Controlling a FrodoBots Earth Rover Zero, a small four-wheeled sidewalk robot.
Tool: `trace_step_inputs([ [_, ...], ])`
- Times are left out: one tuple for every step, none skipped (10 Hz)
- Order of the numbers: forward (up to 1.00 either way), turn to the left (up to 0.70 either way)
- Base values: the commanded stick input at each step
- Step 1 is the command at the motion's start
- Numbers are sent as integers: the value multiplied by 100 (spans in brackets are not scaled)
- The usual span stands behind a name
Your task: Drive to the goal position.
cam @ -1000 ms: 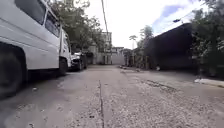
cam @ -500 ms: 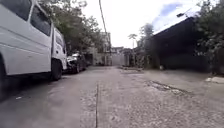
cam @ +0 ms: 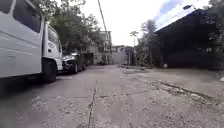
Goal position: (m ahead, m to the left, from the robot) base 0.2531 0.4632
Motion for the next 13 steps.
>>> trace_step_inputs([
  [100,0],
  [100,19],
  [100,27],
  [100,2],
  [100,20],
  [100,2],
  [100,16],
  [100,6],
  [100,0],
  [100,0],
  [100,19],
  [100,2],
  [100,19],
])
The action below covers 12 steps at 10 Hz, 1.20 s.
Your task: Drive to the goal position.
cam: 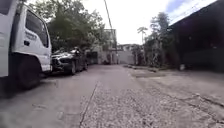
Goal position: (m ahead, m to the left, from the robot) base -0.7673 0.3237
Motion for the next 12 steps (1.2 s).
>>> trace_step_inputs([
  [100,1],
  [100,22],
  [100,5],
  [100,17],
  [100,9],
  [100,17],
  [100,27],
  [100,11],
  [100,12],
  [100,27],
  [100,16],
  [100,11],
])
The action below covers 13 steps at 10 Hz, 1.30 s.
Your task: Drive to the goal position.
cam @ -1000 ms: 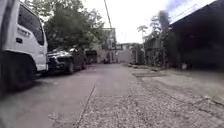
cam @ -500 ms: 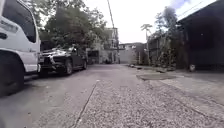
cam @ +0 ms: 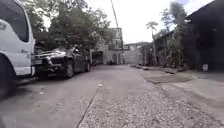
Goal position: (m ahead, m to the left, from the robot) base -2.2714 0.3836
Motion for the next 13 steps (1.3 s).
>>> trace_step_inputs([
  [100,27],
  [100,27],
  [100,27],
  [100,15],
  [100,0],
  [100,0],
  [100,0],
  [100,0],
  [100,0],
  [100,0],
  [100,0],
  [100,0],
  [100,0],
])
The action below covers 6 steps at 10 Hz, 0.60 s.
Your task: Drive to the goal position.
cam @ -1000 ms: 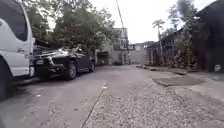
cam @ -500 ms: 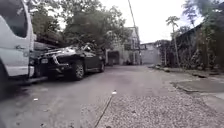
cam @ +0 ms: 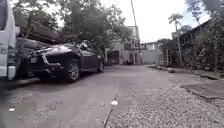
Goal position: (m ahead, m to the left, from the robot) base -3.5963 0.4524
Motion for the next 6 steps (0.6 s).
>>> trace_step_inputs([
  [100,0],
  [100,0],
  [100,0],
  [100,-16],
  [100,-11],
  [100,0],
])
